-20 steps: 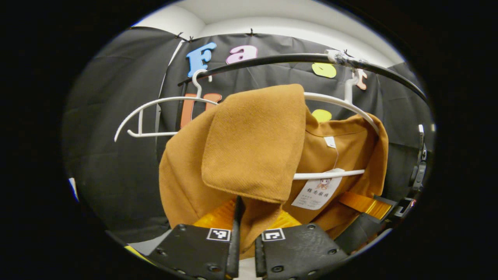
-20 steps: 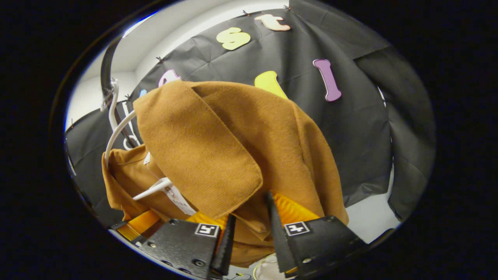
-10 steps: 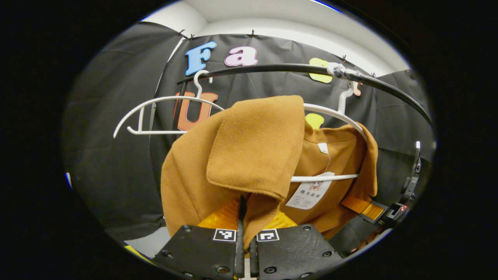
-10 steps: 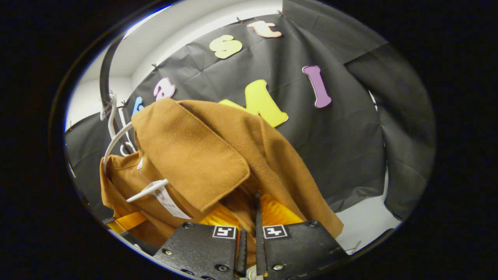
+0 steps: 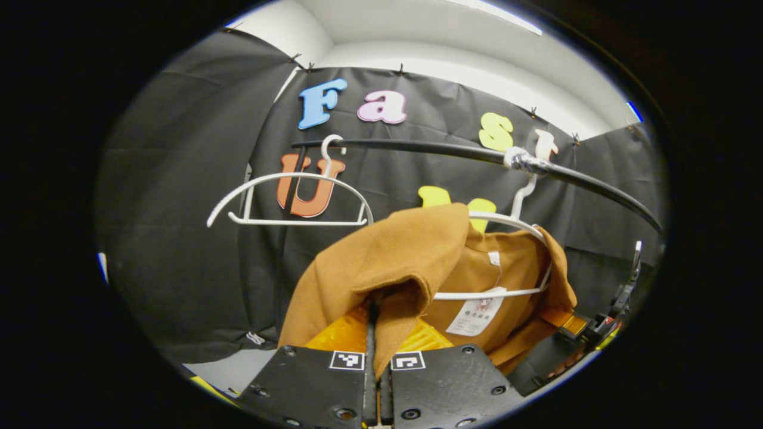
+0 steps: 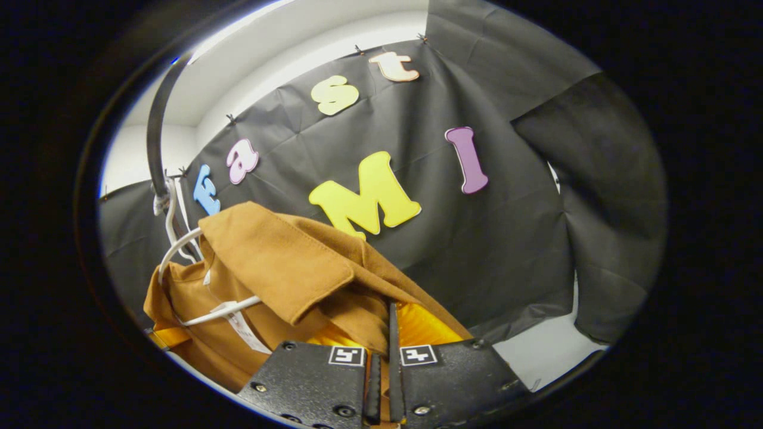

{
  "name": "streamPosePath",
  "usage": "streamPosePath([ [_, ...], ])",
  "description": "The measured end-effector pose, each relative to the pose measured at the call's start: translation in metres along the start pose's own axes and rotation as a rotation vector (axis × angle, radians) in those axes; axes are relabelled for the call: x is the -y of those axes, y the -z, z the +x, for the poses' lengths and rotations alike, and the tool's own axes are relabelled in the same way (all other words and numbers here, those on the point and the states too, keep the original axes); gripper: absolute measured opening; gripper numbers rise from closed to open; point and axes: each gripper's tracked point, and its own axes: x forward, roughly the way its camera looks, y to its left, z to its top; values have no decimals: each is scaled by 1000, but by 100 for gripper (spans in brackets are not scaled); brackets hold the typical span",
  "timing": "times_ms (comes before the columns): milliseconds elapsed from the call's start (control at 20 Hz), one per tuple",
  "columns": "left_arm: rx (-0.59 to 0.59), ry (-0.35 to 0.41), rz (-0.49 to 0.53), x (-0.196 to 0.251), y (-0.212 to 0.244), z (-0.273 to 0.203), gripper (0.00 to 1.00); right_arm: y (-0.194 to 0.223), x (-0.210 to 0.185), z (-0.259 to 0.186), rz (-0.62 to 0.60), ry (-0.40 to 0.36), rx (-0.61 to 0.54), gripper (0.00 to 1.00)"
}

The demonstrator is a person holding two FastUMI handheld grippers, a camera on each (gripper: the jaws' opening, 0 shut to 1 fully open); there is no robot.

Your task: Grasp the clothes on the hanger with both hands and then place them into the laundry hamper below.

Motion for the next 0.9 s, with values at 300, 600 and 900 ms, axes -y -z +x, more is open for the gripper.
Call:
streamPosePath([
  [300, 61, -17, -65, -14, -36, -5, 2, -37, 8, 5, 84, -14, 48, 7],
  [600, 70, -39, -91, -36, -55, 2, 2, -62, 15, 33, 61, -26, 12, 7],
  [900, 45, -15, -111, -46, -54, 12, 7, -48, 11, 62, 19, -58, -82, 7],
])
